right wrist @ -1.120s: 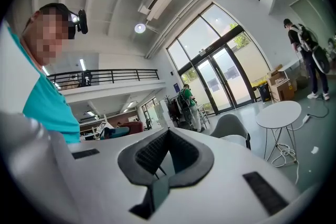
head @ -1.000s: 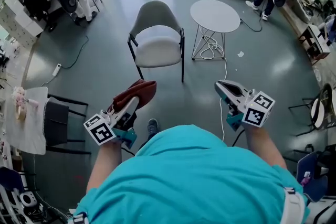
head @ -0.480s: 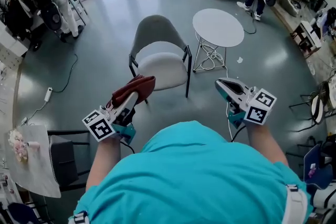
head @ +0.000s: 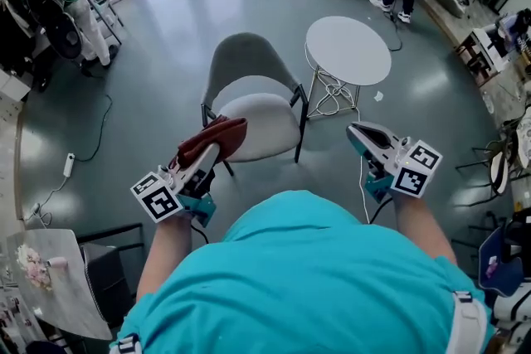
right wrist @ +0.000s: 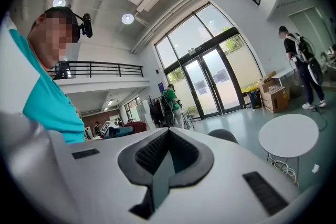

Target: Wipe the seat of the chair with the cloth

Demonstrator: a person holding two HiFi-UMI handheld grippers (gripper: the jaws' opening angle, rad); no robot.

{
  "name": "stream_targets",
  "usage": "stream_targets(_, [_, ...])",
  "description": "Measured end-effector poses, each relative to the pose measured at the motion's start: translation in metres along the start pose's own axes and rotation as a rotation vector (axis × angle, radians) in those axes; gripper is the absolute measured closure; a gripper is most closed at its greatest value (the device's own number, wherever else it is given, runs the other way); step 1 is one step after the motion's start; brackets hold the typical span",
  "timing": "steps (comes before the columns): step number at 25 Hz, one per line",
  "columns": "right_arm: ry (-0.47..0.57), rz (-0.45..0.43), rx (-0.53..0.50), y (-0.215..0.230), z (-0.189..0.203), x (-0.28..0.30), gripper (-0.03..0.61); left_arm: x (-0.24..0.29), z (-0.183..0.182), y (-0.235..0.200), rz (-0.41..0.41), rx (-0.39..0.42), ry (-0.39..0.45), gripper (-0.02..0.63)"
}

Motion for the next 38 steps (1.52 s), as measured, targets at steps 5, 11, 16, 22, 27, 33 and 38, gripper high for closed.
stream_targets(5, [-0.016,-0.031,0.032,0.064,-0.002,0.028,0.581,0.038,0.005,-0.044,-0.062,-0.005,-0.008,0.551])
stream_targets(11, [-0.056,-0.167,0.022,0.178,-0.057,0.054,0.581,0.144,0.004,-0.077,-0.207,-0.014,0.074,0.551])
stream_targets(16, [-0.139,-0.366,-0.059,0.238,-0.101,0.111,0.581,0.183,-0.004,-0.108,-0.462,-0.007,0.129,0.551])
stream_targets(22, [-0.193,-0.451,-0.067,0.251,-0.080,0.189,0.581,0.153,0.011,-0.146,-0.673,-0.009,0.119,0.551])
stream_targets(27, [-0.216,-0.406,-0.092,0.229,-0.054,0.243,0.581,0.100,0.011,-0.198,-0.724,-0.026,0.106,0.551])
stream_targets(33, [-0.281,-0.307,-0.130,0.200,-0.034,0.297,0.581,0.050,0.019,-0.294,-0.788,-0.045,-0.054,0.551])
stream_targets(38, [-0.316,-0.312,-0.138,0.216,-0.013,0.326,0.581,0.053,0.043,-0.376,-0.908,-0.022,-0.240,0.551])
Point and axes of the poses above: the fingertips, and each gripper's own axes: x forward along the fingers, y to its right, z out of its underside, the point moved 2 cm from there along -x, backward along the fingers, and after that the axes turned 9 degrees about z, right-handed, at the moved point
